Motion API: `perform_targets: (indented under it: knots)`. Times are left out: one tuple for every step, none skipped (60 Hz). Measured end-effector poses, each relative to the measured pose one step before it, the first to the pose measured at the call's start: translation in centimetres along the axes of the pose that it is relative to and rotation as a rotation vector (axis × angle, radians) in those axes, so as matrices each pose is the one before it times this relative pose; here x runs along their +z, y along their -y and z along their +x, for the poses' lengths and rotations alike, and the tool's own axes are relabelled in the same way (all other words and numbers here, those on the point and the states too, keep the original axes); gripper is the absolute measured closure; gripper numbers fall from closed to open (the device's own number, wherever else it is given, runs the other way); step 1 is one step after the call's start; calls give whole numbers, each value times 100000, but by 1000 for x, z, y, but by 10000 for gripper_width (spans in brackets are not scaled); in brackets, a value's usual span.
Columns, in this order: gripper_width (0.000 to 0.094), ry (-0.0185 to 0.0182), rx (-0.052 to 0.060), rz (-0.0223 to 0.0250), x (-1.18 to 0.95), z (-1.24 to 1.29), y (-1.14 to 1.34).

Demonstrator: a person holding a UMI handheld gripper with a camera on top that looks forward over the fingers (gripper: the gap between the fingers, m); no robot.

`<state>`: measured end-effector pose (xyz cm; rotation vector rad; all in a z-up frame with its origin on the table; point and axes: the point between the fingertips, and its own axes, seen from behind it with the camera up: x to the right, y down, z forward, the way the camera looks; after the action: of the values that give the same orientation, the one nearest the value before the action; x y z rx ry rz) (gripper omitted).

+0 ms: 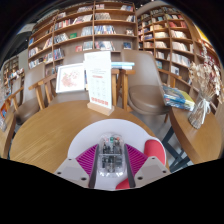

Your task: Arrange mouse

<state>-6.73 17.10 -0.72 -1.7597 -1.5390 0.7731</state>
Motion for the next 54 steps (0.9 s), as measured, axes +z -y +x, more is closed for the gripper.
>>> perform_targets:
  knots:
    - [481,181,12,-268,52,-29,-137]
    - [471,74,-166,-407,59,-195,-160]
    - [466,135,-422,-496,70,0,-165]
    - [447,145,-410,-434,34,-29,-165]
    - [433,173,-324,780,-15,-54,147]
    - [417,120,-294,679,-32,-33,126]
    - [385,-114,-252,398,-44,36,72]
    - [346,-505,-139,169,-61,118,27]
    - [299,-610,-107,-70,-54,-6,19]
    - [251,-793,-176,143,-50,236,69]
    - [207,-777,-21,210,-120,138,79]
    - [165,-710,3,234,-146,100,67]
    - [114,-644,42,73,-175,87,46]
    - [69,-693,102,-36,-207,93,43]
    - [86,-654,23,-20,-256,92,53]
    - [103,-450,97,159,-334,28,104]
    - [108,-407,87,322,-391,40,136]
    - [99,-241,138,462,-413,-30,184]
    - [93,-53,165,648,-627,-97,203]
    - [89,120,-9,663,-753,37,118]
    - [88,-115,133,741,-680,-27,169]
    - [87,-193,287,613,-786,-20,120]
    - [87,-217,435,611,-853,-45,100]
    - [83,-128,477,568,-976,-110,45]
    - [86,-30,361,529,-1032,-130,9]
    - [90,-58,132,501,-910,-215,34]
    - [88,165,59,423,-1145,-147,-68]
    - [86,59,195,433,-1009,-66,16]
    - [86,-34,302,404,-1310,-92,-174]
    - [86,-177,312,363,-1144,-108,-152]
    - [86,-60,128,258,-1153,-155,-195]
    - [87,157,-126,155,-1212,-233,-233]
    - [86,355,-391,137,-1223,-262,-239]
    - [86,265,-434,289,-1032,-390,-219]
    - [88,426,-329,434,-1211,-52,-222]
    - [88,186,-59,599,-1169,-126,-196]
    - [90,148,229,575,-1170,-166,-198]
    - [91,221,311,436,-1120,-227,-241]
    - [89,315,153,399,-1105,-262,-265]
    - [91,482,-181,365,-1032,-284,-265]
    - [91,464,-431,418,-1050,-297,-289]
    - [90,218,-441,570,-1046,-435,-320]
    - [89,245,-260,486,-915,-123,-198]
    - [88,198,-183,443,-924,-154,-323]
    - [90,130,-174,276,-929,-178,-387]
    - [91,156,-221,182,-913,-219,-412]
    - [90,370,-343,120,-879,-262,-428]
    - [90,504,-472,35,-874,-274,-467]
    - [87,350,-280,182,-1032,-339,-504]
    - [87,79,-146,93,-737,-145,-400]
    - [83,-143,-25,55,-705,-75,-386]
    - [81,-108,-142,-101,-674,-98,-407]
    - [80,73,-314,-276,-610,-154,-411]
    - [82,254,-334,-272,-590,-141,-394]
